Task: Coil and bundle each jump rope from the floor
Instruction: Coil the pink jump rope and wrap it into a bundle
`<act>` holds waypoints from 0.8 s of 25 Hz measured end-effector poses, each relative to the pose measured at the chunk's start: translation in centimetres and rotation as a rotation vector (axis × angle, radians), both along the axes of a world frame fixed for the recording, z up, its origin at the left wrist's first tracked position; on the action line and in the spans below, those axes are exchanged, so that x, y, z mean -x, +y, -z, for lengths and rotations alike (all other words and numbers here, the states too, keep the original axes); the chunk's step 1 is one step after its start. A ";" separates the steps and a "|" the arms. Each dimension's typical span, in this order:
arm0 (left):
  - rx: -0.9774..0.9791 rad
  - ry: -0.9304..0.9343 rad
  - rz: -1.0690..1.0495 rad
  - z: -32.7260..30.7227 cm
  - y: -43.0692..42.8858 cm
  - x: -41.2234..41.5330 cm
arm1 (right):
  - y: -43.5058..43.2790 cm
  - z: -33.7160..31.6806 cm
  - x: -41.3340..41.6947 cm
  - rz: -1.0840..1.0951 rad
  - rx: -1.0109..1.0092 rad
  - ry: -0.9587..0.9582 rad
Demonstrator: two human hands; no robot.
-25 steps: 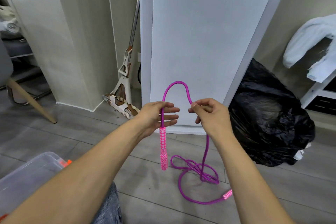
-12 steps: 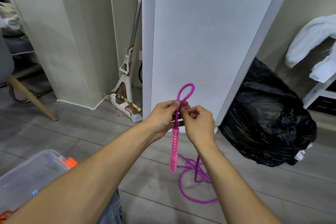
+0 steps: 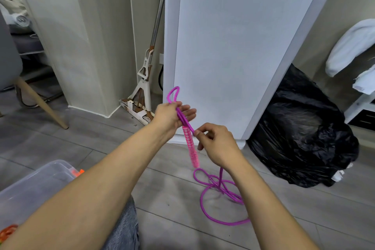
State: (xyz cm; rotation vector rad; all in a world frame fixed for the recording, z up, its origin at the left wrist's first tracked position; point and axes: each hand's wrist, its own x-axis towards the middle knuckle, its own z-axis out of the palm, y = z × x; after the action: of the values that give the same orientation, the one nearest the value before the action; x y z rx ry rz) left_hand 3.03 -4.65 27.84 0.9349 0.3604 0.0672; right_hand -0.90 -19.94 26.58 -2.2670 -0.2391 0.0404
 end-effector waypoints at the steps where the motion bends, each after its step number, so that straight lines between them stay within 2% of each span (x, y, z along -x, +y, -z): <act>1: 0.087 0.038 -0.055 0.2 0.8 -0.6 | -0.4 -0.1 0.0 -0.046 0.022 0.035; 3: 0.132 0.115 -0.152 0.8 2.8 -1.6 | -1.3 -0.3 -0.2 -0.128 0.072 0.090; 5: 0.063 0.144 -0.246 1.8 4.6 -2.8 | -2.5 -0.7 -0.4 -0.178 0.157 0.138; 7: -0.156 0.184 -0.303 2.6 6.2 -3.6 | -3.9 -0.9 -0.8 -0.151 0.253 0.160; 10: -0.614 0.203 -0.349 3.0 7.0 -3.7 | -5.8 -1.2 -1.3 -0.025 0.327 0.115; 12: -0.704 0.109 -0.200 2.1 5.3 -2.4 | -5.9 -1.4 -1.5 0.041 0.266 0.013; 16: -0.708 -0.071 0.210 0.6 1.4 0.0 | -4.2 -1.7 -1.1 0.066 0.037 -0.097; 20: -0.824 -0.164 0.417 0.7 -0.5 1.2 | -2.8 -1.4 -1.0 0.049 0.019 -0.105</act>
State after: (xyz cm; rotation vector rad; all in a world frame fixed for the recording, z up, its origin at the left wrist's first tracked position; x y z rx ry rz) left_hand 1.87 -5.12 27.14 1.7907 -0.0409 -0.0996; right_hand 0.06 -22.73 27.97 -2.2961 -0.2393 -0.1031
